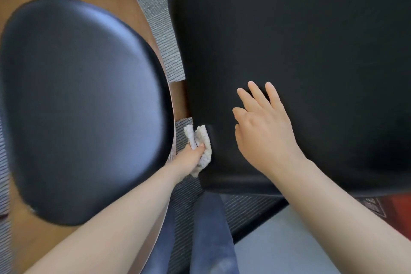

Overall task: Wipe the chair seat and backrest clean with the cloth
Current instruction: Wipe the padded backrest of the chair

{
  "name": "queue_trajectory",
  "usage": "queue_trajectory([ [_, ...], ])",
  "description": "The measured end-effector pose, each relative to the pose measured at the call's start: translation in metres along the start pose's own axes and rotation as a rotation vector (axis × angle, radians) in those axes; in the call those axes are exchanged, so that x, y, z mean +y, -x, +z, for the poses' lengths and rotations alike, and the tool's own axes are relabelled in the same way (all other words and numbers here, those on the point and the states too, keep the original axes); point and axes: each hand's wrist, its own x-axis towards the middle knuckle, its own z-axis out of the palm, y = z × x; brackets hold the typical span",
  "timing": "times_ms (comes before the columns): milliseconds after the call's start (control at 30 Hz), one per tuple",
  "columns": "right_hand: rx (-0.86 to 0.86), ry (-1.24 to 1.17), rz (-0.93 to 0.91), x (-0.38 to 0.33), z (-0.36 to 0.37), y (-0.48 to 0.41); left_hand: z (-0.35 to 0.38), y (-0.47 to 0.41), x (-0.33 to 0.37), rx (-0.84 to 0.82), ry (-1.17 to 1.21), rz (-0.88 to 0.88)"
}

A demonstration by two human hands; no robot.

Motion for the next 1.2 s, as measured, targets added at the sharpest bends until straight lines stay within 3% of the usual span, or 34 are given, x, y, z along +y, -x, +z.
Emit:
queue_trajectory([
  [400, 0.242, -0.242, 0.175, -0.026, 0.019, 0.084, 0.021, 0.009, -0.052, -0.009, -0.064, -0.052],
  [767, 0.315, -0.268, 0.201, -0.036, 0.034, 0.111, 0.028, 0.049, -0.032, 0.106, -0.031, -0.043],
  [967, 0.52, -0.673, 0.196, -0.036, 0.03, 0.13, 0.024, 0.07, -0.019, 0.171, -0.109, 0.007],
  [1100, 0.519, -0.828, 0.349, -0.039, 0.041, 0.152, 0.027, 0.093, 0.0, 0.211, -0.166, 0.09],
  [1200, 0.466, -0.894, 0.482, -0.039, 0.049, 0.16, 0.035, 0.105, 0.012, 0.136, -0.146, 0.167],
])
